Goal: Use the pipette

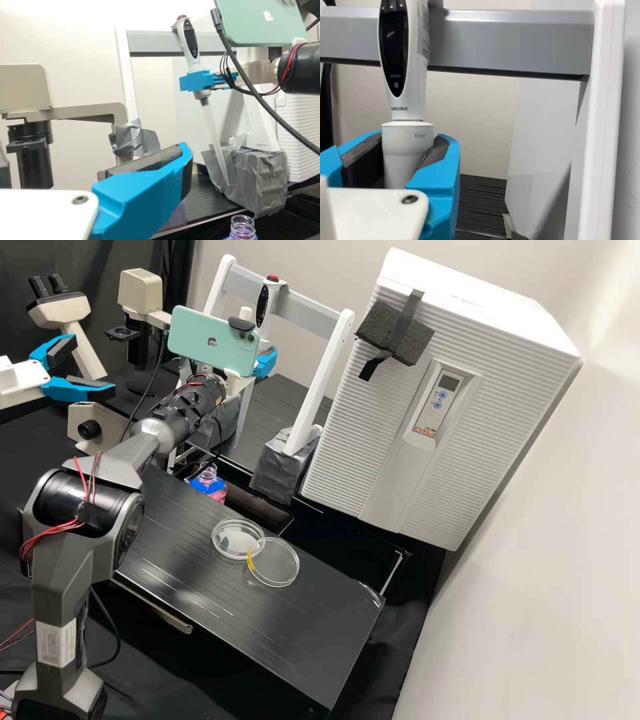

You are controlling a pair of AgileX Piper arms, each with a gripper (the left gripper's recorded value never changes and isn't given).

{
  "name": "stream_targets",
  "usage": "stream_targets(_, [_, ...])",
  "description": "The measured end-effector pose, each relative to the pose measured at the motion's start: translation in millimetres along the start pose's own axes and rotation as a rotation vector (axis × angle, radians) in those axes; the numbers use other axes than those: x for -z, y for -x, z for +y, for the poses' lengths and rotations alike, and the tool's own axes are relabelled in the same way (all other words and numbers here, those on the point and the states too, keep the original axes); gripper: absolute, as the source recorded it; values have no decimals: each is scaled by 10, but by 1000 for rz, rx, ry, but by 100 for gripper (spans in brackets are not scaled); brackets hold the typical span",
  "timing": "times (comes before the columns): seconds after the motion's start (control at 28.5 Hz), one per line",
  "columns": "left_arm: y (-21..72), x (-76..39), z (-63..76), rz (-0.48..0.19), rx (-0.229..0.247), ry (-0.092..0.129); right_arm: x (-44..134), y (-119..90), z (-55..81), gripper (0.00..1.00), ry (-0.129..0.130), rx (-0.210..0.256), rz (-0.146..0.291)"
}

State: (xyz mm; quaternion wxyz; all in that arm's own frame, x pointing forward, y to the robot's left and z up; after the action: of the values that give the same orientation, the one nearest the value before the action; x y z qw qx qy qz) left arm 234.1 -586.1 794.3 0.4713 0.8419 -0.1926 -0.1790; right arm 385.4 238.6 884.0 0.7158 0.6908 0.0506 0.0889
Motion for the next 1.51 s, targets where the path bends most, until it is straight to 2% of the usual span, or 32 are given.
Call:
stream_targets(0.07, [0,0,0,0,0,0,12,-4,6,0,-18,6,2])
stream_targets(0.28, [0,7,1,7,-1,5,55,-16,25,0,-29,28,8])
stream_targets(0.35, [0,16,3,18,-3,13,72,-20,39,0,-40,29,12])
stream_targets(0.7, [0,22,4,25,-4,18,109,43,228,0,-74,-11,22])
stream_targets(0.88, [0,22,4,25,-4,18,139,130,331,0,-133,-53,38])
stream_targets(0.91, [-1,23,-1,25,-3,18,129,187,356,0,-156,-80,43])
stream_targets(1.05, [-29,20,-85,32,24,19,93,375,390,0,-217,-157,61])
stream_targets(1.16, [-72,4,-166,34,50,10,77,495,365,0,-229,-189,73])
stream_targets(1.23, [-111,-17,-239,33,73,-1,70,569,319,0,-224,-198,82])
stream_targets(1.34, [-140,-53,-328,21,104,-2,39,624,240,0,-214,-194,81])
stream_targets(1.37, [-144,-57,-349,19,111,-9,27,635,214,0,-211,-196,81])
stream_targets(1.44, [-154,-68,-414,14,132,-24,3,660,135,0,-208,-180,75])
stream_targets(1.51, [-163,-72,-485,13,160,-26,-24,689,36,0,-204,-152,66])
